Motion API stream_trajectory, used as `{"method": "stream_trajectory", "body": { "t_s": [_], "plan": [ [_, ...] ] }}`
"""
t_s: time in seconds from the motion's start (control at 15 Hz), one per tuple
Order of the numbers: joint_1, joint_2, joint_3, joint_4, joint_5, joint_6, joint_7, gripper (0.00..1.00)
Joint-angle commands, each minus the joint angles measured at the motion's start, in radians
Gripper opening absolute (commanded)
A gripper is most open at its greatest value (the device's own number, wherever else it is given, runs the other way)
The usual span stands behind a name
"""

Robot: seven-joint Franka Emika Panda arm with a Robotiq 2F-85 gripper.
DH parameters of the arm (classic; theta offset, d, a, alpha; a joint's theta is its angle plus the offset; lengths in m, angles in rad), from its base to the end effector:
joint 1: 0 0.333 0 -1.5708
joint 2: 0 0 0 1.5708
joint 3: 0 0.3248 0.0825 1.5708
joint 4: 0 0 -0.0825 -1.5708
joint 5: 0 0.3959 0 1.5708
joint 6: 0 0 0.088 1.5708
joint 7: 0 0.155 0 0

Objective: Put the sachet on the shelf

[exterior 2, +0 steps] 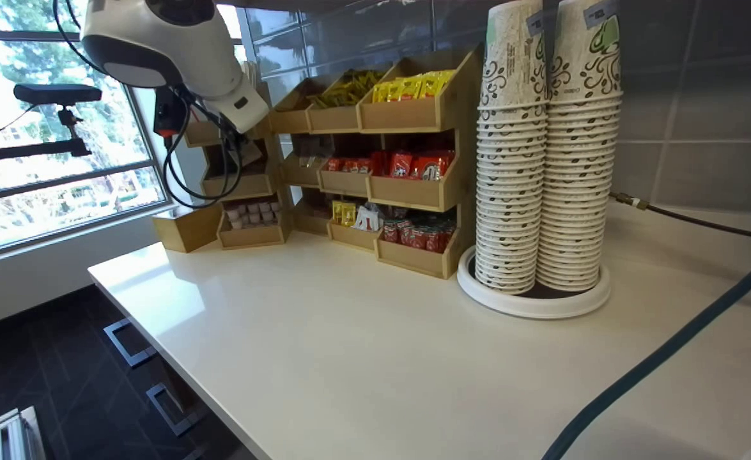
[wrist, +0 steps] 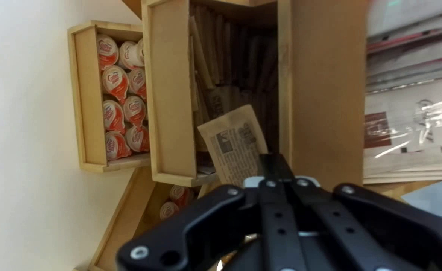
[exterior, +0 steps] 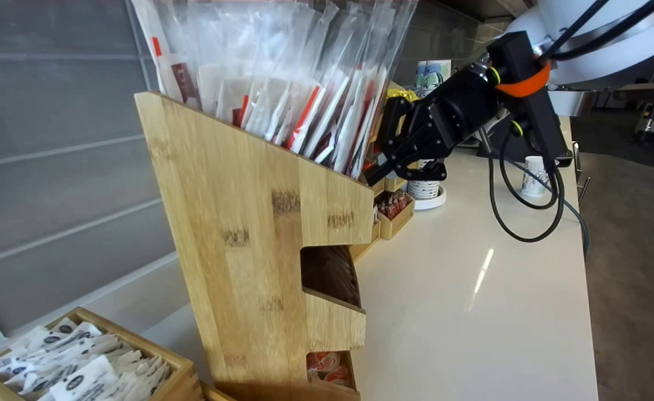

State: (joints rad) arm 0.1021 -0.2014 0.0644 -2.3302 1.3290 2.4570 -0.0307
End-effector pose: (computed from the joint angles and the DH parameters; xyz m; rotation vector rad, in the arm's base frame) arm 0.5284 0.1187 0.4284 -2.0029 0.8070 -0.2456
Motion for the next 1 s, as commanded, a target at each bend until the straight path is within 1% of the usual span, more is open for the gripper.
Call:
{"method": "stream_trajectory", "body": {
  "t_s": [0.0, 0.33, 0.67, 0.8, 0.93],
  "plan": [
    [0.004, 0.009, 0.010, 0.009, 0.098, -0.022, -0.083, 0.00],
    [0.008, 0.037, 0.034, 0.011, 0.192, -0.008, -0.184, 0.00],
    [0.009, 0.057, 0.045, 0.013, 0.265, -0.003, -0.257, 0.00],
    [0.008, 0.058, 0.048, 0.009, 0.281, -0.003, -0.266, 0.00],
    [0.006, 0.059, 0.051, 0.000, 0.270, 0.011, -0.243, 0.00]
  ]
}}
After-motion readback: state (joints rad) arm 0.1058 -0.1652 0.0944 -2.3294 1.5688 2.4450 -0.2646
